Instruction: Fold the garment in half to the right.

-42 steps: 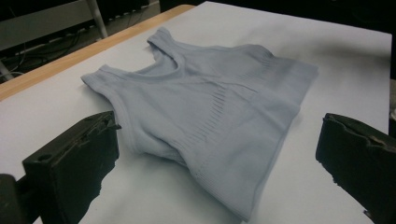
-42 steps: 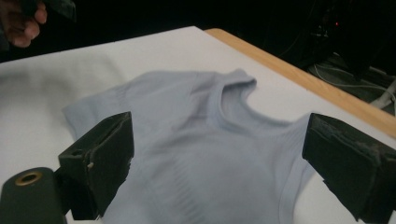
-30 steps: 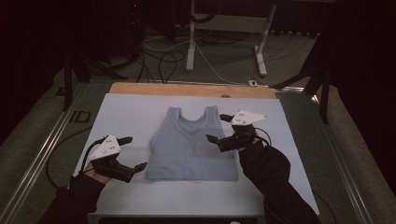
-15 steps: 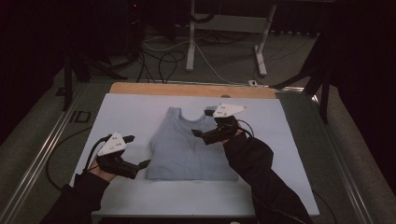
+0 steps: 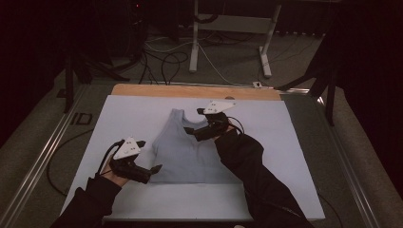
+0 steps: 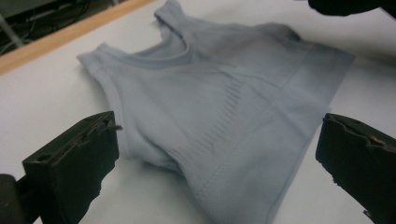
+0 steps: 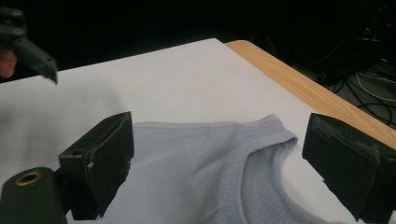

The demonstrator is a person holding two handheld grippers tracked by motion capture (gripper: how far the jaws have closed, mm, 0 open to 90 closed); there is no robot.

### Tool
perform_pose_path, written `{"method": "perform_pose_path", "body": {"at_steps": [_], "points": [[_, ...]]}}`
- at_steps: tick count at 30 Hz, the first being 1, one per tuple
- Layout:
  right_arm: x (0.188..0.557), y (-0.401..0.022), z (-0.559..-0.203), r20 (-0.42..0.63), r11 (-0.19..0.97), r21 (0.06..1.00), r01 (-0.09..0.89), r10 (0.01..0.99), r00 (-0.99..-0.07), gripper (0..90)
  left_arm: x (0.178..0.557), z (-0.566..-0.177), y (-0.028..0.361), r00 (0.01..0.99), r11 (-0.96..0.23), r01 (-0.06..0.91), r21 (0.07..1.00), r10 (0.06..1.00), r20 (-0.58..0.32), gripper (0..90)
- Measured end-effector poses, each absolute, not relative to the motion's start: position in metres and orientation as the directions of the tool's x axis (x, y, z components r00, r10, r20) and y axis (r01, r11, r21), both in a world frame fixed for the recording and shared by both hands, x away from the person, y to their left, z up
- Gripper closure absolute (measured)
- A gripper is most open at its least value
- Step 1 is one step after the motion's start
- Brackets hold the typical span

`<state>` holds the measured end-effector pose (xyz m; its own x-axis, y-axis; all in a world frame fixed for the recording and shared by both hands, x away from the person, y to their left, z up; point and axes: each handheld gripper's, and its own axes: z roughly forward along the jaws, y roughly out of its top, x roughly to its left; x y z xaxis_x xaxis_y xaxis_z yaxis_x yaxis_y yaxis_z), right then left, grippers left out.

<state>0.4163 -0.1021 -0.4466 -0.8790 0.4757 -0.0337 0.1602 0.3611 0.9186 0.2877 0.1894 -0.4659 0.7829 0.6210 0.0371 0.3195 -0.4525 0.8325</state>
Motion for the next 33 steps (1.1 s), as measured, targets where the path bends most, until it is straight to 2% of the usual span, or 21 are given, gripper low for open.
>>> {"method": "perform_pose_path", "body": {"at_steps": [10,23,28,33], "points": [[0.434,-0.081,-0.460,-0.024,0.367,0.913,0.176,0.480,-0.877,9.0,0.294,-0.486,0.181,0.781,-0.470,0.403,0.785,0.623,-0.027,0.5],[0.447,-0.074,-0.477,0.006,0.389,0.893,0.226,0.490,-0.872,9.1,0.295,-0.510,0.184,0.783,-0.523,0.461,0.716,0.619,-0.052,1.3],[0.448,-0.072,-0.478,-0.001,0.398,0.891,0.218,0.482,-0.876,9.0,0.294,-0.517,0.183,0.790,-0.547,0.477,0.688,0.609,-0.064,8.4],[0.451,-0.067,-0.479,-0.007,0.405,0.889,0.212,0.475,-0.880,9.0,0.292,-0.520,0.181,0.814,-0.588,0.468,0.660,0.578,-0.062,20.8]]}}
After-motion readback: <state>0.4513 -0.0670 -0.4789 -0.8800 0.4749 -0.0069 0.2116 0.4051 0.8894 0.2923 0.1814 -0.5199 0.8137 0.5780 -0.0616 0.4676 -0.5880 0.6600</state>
